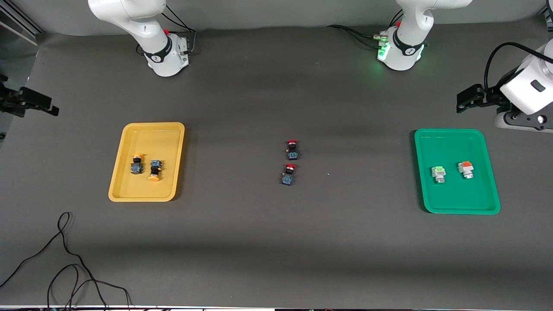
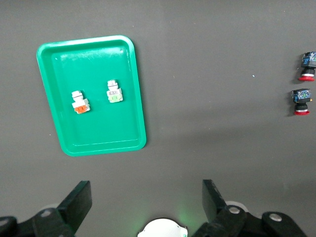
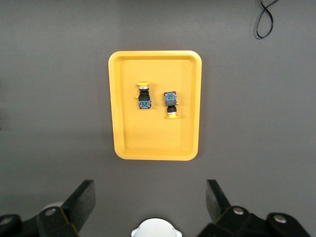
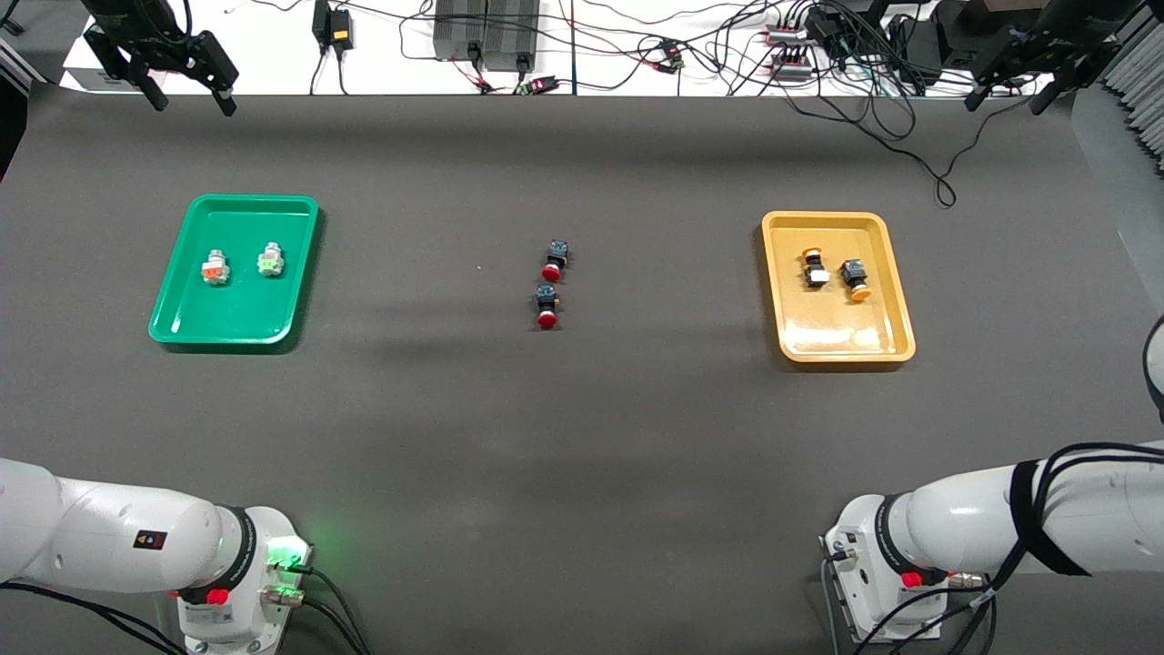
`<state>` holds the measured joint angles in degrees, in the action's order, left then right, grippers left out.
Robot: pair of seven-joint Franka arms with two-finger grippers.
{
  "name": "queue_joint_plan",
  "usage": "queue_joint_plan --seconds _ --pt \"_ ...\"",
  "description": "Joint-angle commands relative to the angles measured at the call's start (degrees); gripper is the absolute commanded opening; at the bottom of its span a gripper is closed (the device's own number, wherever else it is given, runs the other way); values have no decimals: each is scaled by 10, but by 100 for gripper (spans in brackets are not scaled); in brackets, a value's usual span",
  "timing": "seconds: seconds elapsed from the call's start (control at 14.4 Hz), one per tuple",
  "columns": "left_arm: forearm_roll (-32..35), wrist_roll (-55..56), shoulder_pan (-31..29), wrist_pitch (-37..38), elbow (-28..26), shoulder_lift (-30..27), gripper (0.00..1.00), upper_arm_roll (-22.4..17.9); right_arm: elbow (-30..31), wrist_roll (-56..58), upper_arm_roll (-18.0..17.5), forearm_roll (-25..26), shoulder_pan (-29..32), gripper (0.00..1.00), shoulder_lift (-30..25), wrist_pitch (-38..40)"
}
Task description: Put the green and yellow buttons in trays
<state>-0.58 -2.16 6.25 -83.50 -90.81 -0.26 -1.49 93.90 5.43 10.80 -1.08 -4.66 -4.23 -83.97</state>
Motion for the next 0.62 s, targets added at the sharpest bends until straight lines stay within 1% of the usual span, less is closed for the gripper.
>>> queue_joint_plan --seconds 0.0,0.56 --pt "8 -7 7 -3 7 1 100 -5 16 -14 -26 20 2 100 -10 -16" --pt "15 -7 6 -3 7 -1 100 -4 15 -14 -26 22 0 99 -6 -13"
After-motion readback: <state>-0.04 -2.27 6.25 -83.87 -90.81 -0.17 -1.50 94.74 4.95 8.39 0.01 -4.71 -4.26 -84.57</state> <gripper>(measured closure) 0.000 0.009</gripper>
